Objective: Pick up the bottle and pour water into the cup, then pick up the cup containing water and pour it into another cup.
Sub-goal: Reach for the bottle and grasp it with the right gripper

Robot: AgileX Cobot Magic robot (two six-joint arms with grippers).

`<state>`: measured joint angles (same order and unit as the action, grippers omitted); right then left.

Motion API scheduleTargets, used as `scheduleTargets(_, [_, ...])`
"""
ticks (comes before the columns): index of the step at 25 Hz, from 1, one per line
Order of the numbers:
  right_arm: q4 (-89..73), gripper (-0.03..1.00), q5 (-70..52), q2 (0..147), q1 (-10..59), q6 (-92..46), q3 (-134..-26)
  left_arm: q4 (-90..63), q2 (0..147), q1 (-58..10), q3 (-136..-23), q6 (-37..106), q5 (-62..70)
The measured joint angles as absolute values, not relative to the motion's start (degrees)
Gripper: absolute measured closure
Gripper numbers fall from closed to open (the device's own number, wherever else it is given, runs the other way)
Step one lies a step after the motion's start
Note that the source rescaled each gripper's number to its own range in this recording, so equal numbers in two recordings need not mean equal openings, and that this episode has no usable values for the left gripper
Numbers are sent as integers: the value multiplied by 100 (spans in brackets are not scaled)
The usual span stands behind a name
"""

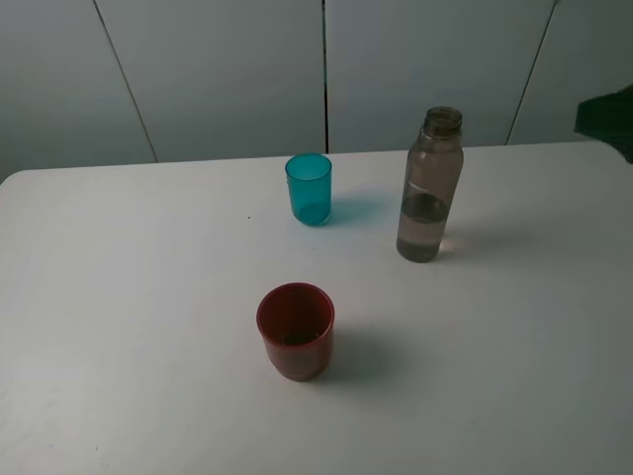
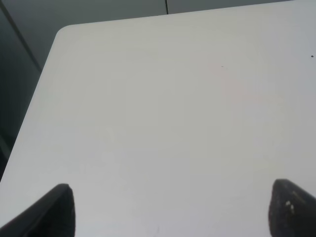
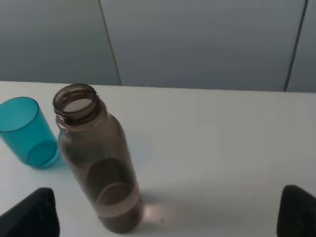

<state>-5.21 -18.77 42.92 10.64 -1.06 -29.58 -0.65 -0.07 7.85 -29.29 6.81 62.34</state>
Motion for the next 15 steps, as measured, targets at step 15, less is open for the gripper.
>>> scheduleTargets(15, [123, 13, 3500, 5975, 1653, 387, -546, -55, -7, 785, -2929, 667, 6234])
